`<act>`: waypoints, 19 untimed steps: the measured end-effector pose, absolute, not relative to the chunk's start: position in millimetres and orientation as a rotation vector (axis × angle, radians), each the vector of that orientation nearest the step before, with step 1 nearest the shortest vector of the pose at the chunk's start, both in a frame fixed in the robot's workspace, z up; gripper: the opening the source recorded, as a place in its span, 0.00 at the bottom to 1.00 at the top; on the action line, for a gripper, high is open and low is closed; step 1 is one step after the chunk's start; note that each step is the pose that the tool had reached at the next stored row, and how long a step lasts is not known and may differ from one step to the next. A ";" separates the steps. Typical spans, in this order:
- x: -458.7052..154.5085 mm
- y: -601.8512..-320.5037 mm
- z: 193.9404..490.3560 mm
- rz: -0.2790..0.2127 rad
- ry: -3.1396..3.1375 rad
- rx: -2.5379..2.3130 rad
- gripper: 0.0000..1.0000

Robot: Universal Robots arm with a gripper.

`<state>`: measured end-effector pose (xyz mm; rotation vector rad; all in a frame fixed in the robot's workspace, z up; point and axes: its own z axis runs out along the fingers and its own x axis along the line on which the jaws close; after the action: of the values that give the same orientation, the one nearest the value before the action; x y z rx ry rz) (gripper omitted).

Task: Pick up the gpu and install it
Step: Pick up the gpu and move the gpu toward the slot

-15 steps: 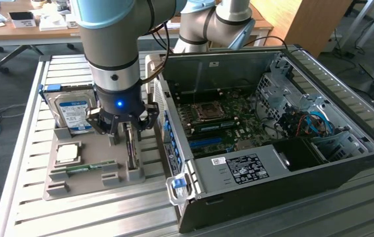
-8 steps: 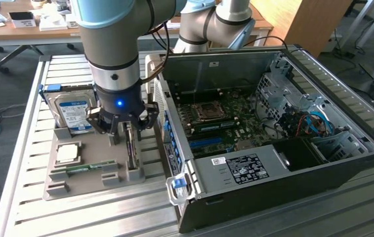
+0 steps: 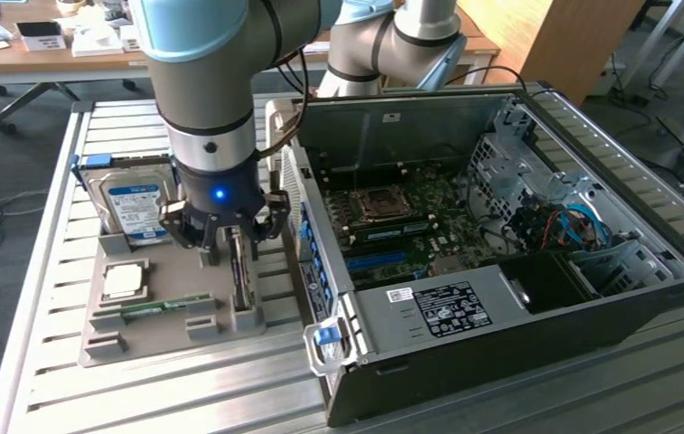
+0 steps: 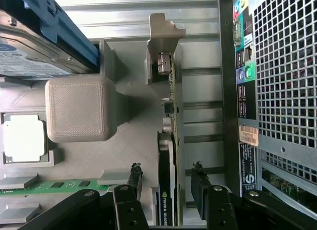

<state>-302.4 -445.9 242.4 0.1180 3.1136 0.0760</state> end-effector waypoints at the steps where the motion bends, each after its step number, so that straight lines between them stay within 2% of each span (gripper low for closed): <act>1: -302.4 -445.8 239.8 0.076 3.114 0.118 0.53; 19: -302.3 -440.2 228.4 0.076 3.114 0.118 0.53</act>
<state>-302.3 -440.2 228.4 0.1178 3.1136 0.0760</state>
